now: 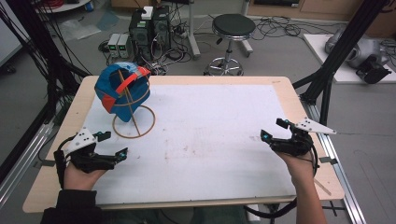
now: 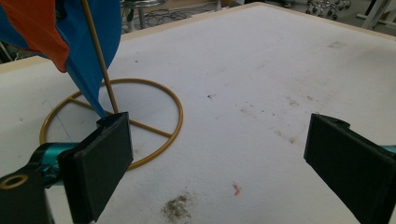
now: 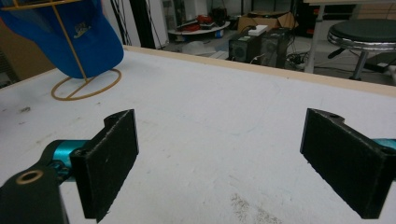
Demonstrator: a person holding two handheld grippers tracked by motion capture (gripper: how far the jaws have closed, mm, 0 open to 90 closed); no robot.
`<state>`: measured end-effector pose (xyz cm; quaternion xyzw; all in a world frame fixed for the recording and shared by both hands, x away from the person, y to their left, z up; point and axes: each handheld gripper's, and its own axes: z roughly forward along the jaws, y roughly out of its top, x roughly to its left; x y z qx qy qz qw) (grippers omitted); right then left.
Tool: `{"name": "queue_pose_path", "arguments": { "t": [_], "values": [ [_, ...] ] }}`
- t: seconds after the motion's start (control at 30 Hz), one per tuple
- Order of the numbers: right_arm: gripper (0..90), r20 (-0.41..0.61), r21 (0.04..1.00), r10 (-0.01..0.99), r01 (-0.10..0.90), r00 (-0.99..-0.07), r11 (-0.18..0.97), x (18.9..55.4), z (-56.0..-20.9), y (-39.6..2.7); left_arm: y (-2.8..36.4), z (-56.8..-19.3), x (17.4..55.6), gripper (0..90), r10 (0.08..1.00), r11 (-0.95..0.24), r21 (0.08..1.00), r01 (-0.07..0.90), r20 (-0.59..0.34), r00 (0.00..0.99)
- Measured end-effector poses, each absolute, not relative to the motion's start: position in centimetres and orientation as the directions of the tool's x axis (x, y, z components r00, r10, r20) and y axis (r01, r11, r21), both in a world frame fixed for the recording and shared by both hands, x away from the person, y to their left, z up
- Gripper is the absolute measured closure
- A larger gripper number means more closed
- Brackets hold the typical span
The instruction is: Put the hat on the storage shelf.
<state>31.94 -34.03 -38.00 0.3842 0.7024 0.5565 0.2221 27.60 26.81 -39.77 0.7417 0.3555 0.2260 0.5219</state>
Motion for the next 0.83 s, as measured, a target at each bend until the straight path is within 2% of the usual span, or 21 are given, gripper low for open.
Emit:
{"name": "queue_pose_path", "arguments": {
  "t": [0.83],
  "values": [
    [10.7, 0.136, 0.947, 0.768, 0.310, -0.626, 0.086, 32.16, -38.11, -33.63, 27.05, -40.13, 27.78, 8.3, 0.771, -0.179, 0.929, 0.323, -0.071, 0.633]
  ]
}}
